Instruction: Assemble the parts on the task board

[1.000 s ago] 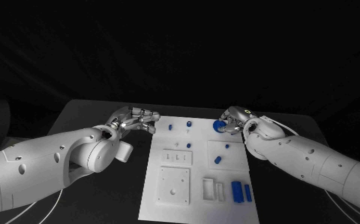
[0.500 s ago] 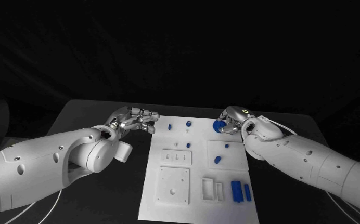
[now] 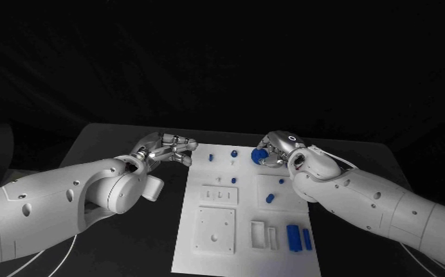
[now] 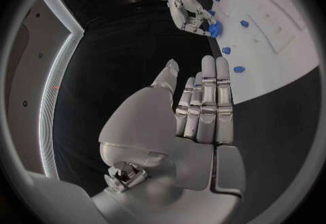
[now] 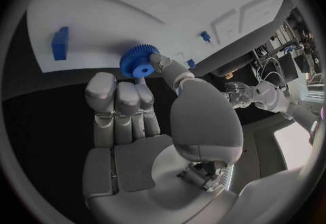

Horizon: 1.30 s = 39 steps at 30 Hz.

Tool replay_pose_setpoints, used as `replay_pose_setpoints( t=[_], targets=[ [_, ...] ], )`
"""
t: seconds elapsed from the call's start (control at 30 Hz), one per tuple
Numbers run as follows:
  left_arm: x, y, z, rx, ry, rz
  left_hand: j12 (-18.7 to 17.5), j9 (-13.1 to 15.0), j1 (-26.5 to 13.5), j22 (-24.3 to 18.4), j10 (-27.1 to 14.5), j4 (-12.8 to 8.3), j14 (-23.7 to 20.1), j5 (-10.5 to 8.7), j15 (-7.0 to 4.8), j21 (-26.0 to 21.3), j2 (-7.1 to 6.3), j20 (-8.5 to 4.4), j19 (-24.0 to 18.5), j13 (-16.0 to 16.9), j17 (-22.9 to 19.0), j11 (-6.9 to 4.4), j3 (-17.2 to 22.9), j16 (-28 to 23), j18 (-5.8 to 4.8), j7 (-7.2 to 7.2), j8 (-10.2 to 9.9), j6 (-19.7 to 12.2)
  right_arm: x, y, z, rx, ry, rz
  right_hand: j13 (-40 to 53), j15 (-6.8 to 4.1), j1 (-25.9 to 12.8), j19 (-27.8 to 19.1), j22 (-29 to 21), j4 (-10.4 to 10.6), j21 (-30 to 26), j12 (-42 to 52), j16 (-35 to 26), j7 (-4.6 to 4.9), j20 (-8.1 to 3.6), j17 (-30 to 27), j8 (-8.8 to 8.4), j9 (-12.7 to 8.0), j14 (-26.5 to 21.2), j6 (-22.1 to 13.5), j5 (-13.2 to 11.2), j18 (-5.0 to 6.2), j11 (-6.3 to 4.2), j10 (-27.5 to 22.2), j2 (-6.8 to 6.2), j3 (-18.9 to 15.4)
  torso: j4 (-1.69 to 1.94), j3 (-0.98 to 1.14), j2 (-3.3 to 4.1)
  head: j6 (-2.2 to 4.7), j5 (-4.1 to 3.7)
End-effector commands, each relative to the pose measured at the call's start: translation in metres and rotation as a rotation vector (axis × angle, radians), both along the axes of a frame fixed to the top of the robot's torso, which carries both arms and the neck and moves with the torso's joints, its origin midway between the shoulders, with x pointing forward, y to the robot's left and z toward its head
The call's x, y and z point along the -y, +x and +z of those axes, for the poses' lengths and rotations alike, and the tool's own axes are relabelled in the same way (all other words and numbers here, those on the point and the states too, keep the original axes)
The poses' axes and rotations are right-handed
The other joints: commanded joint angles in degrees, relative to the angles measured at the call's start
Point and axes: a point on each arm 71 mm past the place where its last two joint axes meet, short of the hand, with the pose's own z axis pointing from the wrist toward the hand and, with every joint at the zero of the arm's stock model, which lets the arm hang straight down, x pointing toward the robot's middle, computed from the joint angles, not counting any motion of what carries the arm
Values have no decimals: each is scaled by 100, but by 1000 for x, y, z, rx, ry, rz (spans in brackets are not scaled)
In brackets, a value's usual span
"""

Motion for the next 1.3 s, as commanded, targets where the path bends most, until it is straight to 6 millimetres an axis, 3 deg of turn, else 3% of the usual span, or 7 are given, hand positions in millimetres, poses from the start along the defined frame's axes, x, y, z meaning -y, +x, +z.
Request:
replay_pose_setpoints(
  t=[0.03,0.37,0.7,0.87,1.03,1.3],
  targets=[
    [2,0,1,0,-9,-15,17,9,-28,-8,-23,-15,-35,19,-6,20,21,-2,-55,8,-3,-6,3,15,-8,-3,20,-53,-13,-6,11,82,7,17,11,-32,-21,326,644,28,49,28,-18,-2,-36,5,14,12,9,64,38,-60,-38,15,-21,21,1,-5,3,-1,8],
    [3,-1,1,-2,-10,-17,17,9,-28,-8,-23,-15,-35,19,-6,20,21,-2,-55,8,-3,-6,3,15,-8,-3,20,-53,-49,-20,22,123,44,89,8,-38,-25,326,647,52,76,16,-32,-7,-42,-2,14,12,8,78,-13,-65,-41,23,-39,38,4,-14,1,1,16],
    [5,-1,1,-3,-11,-23,17,9,-28,-8,-23,-15,-35,19,-6,20,21,-2,-55,8,-3,-6,3,15,-8,-3,20,-53,-75,-24,5,87,17,134,4,-38,-25,324,646,81,77,0,-43,-5,-44,-6,14,5,8,63,-45,-66,-39,15,-40,18,16,-15,10,10,7],
    [7,-1,1,-3,-11,-26,17,9,-33,-23,-26,-5,-35,19,-4,29,21,0,-59,9,-4,-5,4,15,-6,-1,18,-58,-82,-23,-7,64,-8,141,2,-38,-26,324,645,90,73,-8,-47,-5,-43,-8,13,4,9,60,-45,-67,-39,10,-37,0,19,-18,12,-9,12],
    [7,0,1,-3,-11,-27,17,9,-33,-23,-26,-5,-35,19,-4,29,21,0,-59,9,-4,-5,4,15,-6,-1,18,-58,-86,-20,-16,50,-26,139,-1,-39,-30,323,644,96,70,-16,-49,-3,-44,-7,13,2,8,53,-41,-66,-37,4,-37,-13,9,-5,14,-10,26],
    [9,0,0,-4,-12,-31,17,9,-33,-23,-26,-5,-35,19,-4,29,21,0,-59,9,-4,-5,4,15,-6,-1,18,-58,-88,-16,-25,54,-49,120,-6,-40,-16,325,642,100,64,-29,-65,-2,-45,-16,15,-1,7,52,-69,-65,-38,-1,-24,-28,5,-2,6,-5,37]
  ],
)
